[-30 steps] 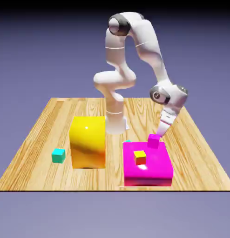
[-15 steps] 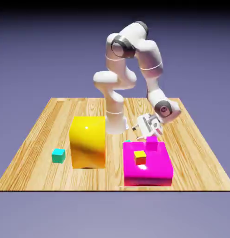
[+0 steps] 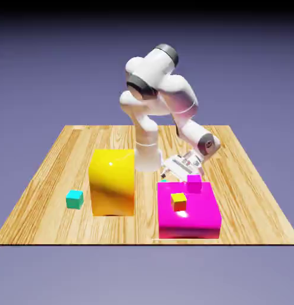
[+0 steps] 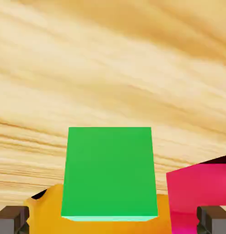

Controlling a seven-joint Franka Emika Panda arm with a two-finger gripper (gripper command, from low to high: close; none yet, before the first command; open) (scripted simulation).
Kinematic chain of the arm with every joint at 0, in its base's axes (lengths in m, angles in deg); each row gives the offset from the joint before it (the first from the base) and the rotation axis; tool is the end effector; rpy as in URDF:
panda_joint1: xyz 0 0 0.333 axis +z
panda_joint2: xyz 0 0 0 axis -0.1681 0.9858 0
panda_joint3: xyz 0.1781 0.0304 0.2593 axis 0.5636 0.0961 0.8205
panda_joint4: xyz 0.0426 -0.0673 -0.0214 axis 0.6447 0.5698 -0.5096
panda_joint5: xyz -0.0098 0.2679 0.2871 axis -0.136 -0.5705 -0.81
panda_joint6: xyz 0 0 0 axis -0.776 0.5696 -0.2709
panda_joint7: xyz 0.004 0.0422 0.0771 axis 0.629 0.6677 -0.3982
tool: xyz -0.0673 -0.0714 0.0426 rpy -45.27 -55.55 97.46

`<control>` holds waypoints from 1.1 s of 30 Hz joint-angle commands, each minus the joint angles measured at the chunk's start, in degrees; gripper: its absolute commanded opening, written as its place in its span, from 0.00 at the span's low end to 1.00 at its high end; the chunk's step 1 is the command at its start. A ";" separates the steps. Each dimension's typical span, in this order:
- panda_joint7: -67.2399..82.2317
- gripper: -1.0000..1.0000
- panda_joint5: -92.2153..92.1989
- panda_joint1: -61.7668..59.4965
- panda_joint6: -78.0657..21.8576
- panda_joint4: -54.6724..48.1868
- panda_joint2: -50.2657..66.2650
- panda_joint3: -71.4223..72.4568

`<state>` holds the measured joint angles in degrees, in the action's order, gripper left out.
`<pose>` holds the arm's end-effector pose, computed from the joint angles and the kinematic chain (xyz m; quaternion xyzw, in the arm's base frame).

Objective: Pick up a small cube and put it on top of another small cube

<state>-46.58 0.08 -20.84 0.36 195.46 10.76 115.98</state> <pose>0.1799 0.1561 0.0708 0.6711 0.5231 -0.0646 0.5214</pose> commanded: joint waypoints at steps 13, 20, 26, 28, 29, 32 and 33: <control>8.79 0.00 -20.89 4.11 4.10 -3.21 -7.11 7.13; 21.53 0.00 -38.33 12.49 14.22 -7.43 -14.98 -0.35; 32.45 0.00 -53.28 19.67 22.90 -11.04 -21.73 -6.76; 36.09 0.00 -58.26 22.06 25.79 -12.25 -23.98 -8.90; 37.91 0.00 -60.76 23.26 27.24 -12.85 -25.10 -9.97; 42.13 0.00 -68.23 25.14 31.33 -15.72 -28.64 -13.51; 42.50 0.00 -70.72 24.33 32.49 -17.57 -29.96 -14.97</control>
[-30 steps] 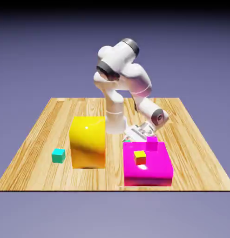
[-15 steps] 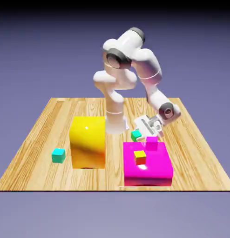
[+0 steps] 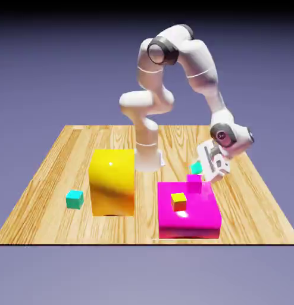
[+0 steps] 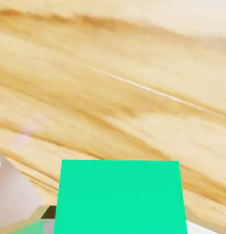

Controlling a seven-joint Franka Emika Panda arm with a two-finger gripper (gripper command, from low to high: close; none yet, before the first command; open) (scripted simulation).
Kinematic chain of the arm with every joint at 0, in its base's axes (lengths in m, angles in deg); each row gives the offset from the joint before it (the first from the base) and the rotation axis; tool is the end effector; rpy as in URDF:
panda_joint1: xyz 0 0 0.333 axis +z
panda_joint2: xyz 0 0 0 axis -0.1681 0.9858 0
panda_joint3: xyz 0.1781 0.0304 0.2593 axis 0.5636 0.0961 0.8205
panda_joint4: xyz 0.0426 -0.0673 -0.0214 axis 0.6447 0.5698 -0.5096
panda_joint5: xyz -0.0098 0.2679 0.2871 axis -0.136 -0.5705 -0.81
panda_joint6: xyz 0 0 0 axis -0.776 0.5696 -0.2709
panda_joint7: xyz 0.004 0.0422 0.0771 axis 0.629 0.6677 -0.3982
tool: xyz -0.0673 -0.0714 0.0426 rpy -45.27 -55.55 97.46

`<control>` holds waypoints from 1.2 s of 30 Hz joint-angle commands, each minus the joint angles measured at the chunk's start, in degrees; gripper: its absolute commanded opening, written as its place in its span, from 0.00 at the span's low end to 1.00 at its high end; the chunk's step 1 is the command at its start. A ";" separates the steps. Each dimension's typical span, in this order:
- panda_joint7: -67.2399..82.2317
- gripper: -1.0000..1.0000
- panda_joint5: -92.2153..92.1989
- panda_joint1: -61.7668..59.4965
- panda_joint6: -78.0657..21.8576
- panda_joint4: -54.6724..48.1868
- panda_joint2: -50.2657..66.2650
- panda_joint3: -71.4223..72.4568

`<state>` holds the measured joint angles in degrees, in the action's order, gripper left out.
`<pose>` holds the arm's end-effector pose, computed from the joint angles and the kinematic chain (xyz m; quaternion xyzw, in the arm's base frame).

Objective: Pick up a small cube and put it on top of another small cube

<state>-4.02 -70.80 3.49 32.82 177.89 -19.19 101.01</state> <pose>0.2511 0.3121 0.1804 0.8485 0.4227 -0.2554 0.1899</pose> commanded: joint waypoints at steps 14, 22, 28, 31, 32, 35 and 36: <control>-12.01 0.00 -13.53 -26.93 -2.04 -25.27 -1.56 -6.80; -23.57 0.00 -8.96 -43.54 -14.81 -33.55 10.05 -3.64; -32.23 0.00 -5.52 -56.00 -24.39 -39.77 18.75 -1.27; -36.57 0.00 -3.81 -62.23 -29.18 -42.88 23.11 -0.08; -38.01 0.00 -3.24 -64.31 -30.77 -43.91 24.56 0.31; -42.35 0.00 -1.52 -70.54 -35.56 -47.02 28.91 1.50; -43.79 0.00 -0.95 -72.61 -37.16 -48.05 30.36 1.90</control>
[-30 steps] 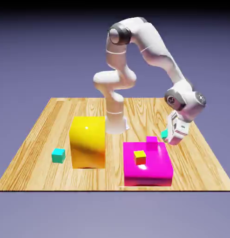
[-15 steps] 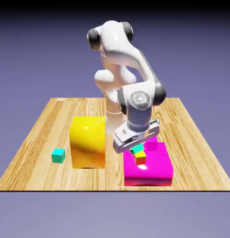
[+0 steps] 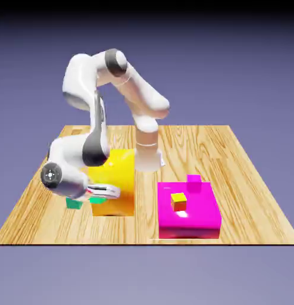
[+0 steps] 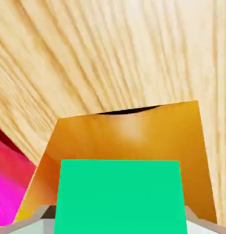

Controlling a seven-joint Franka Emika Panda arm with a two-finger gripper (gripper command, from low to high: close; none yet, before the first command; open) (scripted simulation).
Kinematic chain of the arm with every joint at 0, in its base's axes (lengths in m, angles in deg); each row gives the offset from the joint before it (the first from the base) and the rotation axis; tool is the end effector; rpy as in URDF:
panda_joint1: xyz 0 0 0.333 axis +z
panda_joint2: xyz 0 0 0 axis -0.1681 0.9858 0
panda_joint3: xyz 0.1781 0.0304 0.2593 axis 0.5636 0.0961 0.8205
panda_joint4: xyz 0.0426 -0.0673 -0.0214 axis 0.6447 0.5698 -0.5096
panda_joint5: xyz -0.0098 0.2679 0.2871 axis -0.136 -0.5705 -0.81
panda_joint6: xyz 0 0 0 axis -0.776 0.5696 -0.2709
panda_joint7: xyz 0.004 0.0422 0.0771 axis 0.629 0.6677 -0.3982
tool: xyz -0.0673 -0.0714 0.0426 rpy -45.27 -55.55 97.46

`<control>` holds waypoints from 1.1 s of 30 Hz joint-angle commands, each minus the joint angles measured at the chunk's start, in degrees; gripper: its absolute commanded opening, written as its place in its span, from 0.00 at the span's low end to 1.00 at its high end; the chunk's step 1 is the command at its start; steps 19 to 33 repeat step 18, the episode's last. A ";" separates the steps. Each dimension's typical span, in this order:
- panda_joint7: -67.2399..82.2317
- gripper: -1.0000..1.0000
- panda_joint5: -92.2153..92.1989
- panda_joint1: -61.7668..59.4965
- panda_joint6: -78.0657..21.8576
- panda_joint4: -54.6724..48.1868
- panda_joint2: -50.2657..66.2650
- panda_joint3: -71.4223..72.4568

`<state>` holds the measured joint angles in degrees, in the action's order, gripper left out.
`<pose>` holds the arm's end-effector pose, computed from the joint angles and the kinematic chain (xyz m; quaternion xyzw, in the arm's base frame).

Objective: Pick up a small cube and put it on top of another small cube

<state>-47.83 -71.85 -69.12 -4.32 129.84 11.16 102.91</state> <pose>0.5138 -0.2573 0.2064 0.7463 -0.5050 -0.4329 0.0240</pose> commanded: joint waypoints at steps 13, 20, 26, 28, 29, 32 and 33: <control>-10.96 0.00 3.43 -18.49 -5.86 -0.46 10.11 1.71; -11.07 1.00 3.57 -19.03 -4.55 1.27 9.89 1.67; -11.07 1.00 3.57 -19.03 -4.55 1.27 9.89 1.67; -11.07 1.00 3.57 -19.03 -4.55 1.27 9.89 1.67; -11.07 1.00 3.57 -19.03 -4.55 1.27 9.89 1.67; -11.07 1.00 3.57 -19.03 -4.55 1.27 9.89 1.67; -11.07 1.00 3.57 -19.03 -4.55 1.27 9.89 1.67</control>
